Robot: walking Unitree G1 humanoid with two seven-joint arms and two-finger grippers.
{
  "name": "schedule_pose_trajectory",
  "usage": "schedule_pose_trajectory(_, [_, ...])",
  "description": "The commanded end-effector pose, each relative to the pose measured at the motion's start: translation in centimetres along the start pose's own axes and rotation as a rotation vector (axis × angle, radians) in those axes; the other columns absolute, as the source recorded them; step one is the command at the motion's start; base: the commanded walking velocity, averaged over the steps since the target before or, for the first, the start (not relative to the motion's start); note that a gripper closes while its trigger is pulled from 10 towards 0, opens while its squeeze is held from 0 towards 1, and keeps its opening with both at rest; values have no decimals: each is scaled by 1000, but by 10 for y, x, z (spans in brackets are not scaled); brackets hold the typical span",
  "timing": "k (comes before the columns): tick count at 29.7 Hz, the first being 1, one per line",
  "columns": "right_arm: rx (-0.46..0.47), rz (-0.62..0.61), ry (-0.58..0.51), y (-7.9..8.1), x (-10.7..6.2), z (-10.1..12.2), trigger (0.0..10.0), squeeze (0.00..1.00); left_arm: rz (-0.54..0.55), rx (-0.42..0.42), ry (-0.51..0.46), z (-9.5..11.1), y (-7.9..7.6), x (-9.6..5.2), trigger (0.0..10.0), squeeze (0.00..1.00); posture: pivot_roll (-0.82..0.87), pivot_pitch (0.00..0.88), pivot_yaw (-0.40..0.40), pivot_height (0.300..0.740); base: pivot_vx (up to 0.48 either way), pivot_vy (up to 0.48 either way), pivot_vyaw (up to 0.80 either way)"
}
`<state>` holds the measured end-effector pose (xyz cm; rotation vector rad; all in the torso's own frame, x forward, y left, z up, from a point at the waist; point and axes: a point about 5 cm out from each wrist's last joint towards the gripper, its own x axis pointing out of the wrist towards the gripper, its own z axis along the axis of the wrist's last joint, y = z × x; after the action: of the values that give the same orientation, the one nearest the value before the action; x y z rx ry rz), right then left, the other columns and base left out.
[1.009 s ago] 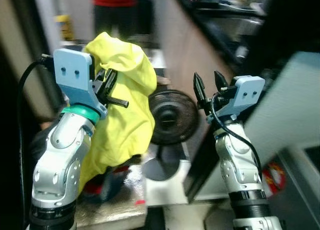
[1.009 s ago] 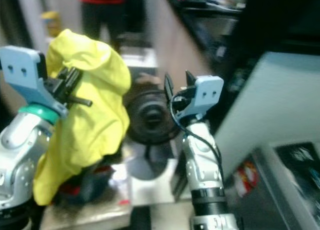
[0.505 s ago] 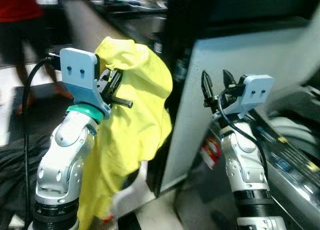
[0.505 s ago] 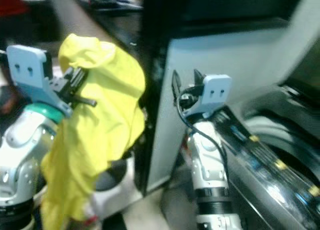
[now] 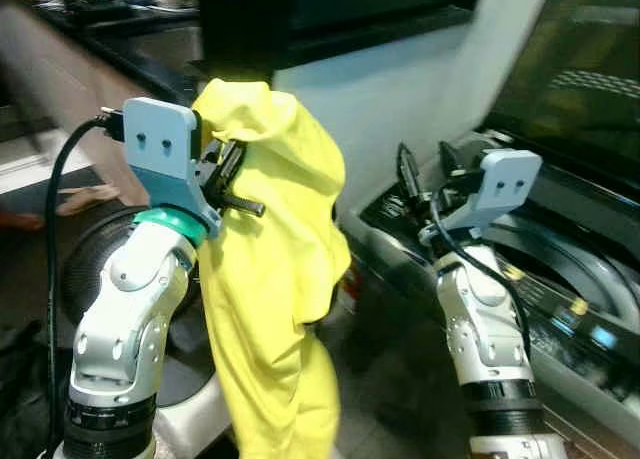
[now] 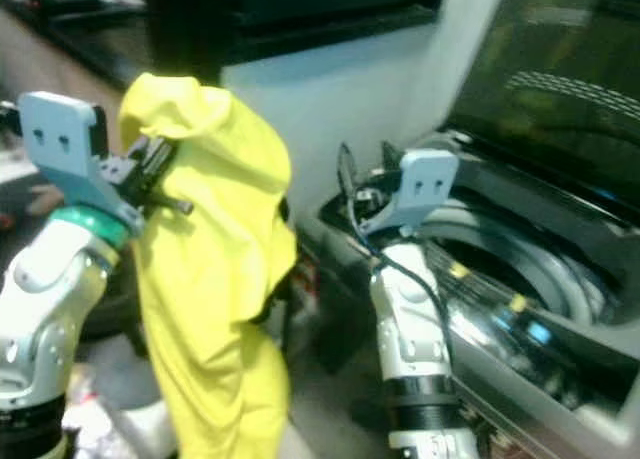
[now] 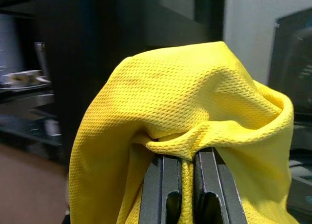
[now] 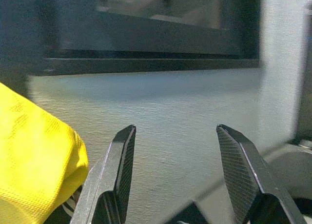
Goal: Clothes washing
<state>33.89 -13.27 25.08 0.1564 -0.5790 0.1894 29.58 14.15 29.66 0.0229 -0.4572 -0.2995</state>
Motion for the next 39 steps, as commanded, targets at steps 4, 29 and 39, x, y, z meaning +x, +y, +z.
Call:
schedule_pose_trajectory(4, [51, -40, -22, -6, 4, 8, 10000, 0, -15, 3, -28, 6, -4, 0, 10000, 0, 87, 0, 0, 740, 0, 0, -800])
schedule_pose_trajectory(29, [106, -63, -27, -7, 6, 10, 10000, 0, 21, 54, -43, 7, 1, 3, 10000, 0, 93, 0, -1, 740, 193, 0, -672])
schedule_pose_trajectory(39, [104, -57, -23, -7, 6, 9, 10000, 0, 20, 47, -33, 5, 0, 3, 10000, 0, 91, 0, -1, 740, 365, 0, 0])
